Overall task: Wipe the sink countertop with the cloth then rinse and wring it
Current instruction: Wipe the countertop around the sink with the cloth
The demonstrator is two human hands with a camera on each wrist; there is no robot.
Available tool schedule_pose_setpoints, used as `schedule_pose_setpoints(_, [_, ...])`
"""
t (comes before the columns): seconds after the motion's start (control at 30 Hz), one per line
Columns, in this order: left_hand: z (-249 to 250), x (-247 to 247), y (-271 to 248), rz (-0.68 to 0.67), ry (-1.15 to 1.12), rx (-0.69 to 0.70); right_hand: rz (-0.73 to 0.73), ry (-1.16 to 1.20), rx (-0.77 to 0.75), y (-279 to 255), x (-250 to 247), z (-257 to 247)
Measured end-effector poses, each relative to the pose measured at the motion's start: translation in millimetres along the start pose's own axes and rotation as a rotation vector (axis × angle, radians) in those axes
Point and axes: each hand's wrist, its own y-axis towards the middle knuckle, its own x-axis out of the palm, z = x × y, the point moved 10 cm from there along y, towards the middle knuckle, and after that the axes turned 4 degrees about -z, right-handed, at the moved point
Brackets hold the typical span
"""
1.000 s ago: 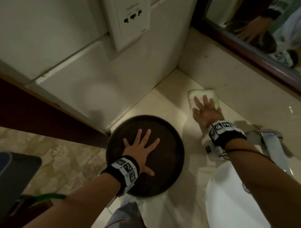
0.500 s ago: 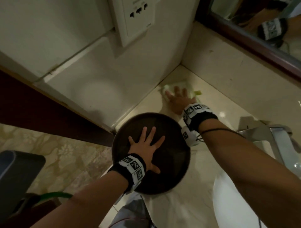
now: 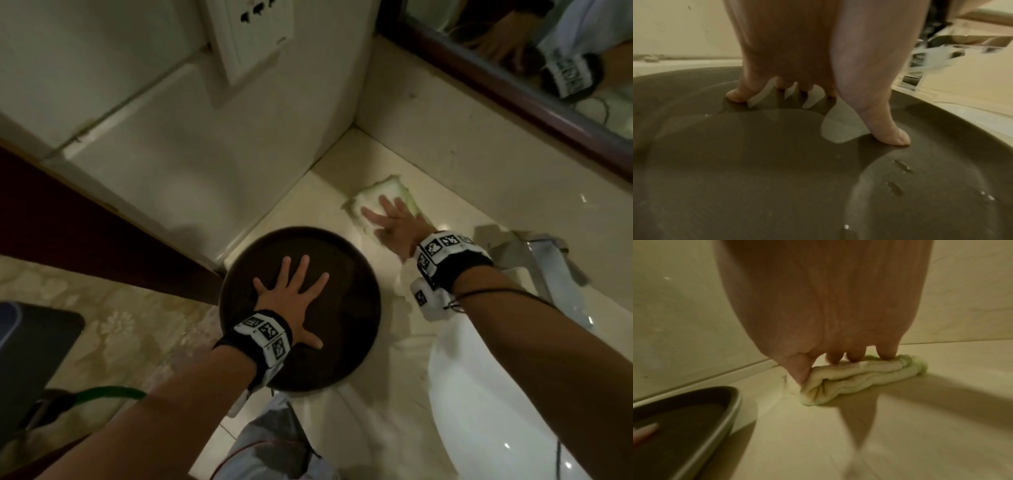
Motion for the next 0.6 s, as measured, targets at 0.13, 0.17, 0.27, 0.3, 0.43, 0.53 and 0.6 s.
schedule_pose_setpoints(0.13, [0.0, -2.1, 0.4, 0.006, 0.002, -0.001, 0.051, 0.053, 0.083, -38.3, 24.6, 25.0])
schedule_pose_setpoints(0.17, [-0.1, -2.0, 0.6, 0.005, 0.004, -0.002, 0.056, 0.066, 0.092, -46.6, 33.7, 25.5])
schedule_pose_setpoints(0.27, [-0.5, -2.1, 1.3, 0.011, 0.016, -0.003, 0.059, 0.102, 0.108, -73.7, 65.1, 20.1])
schedule_pose_setpoints(0.3, [-0.6, -2.1, 0.9, 0.014, 0.020, -0.005, 0.067, 0.105, 0.109, -85.4, 74.5, 16.0])
schedule_pose_setpoints(0.43, [-0.2, -2.0, 0.4, 0.018, 0.034, -0.003, 0.084, 0.129, 0.109, -129.4, 111.5, -2.1])
schedule_pose_setpoints(0.53, [1.2, -4.0, 1.1, 0.016, 0.037, 0.000, 0.080, 0.130, 0.138, -143.9, 127.1, -7.0])
schedule_pose_setpoints(0.6, [1.9, -4.3, 1.3, 0.018, 0.036, 0.001, 0.089, 0.105, 0.150, -143.5, 126.5, -6.4])
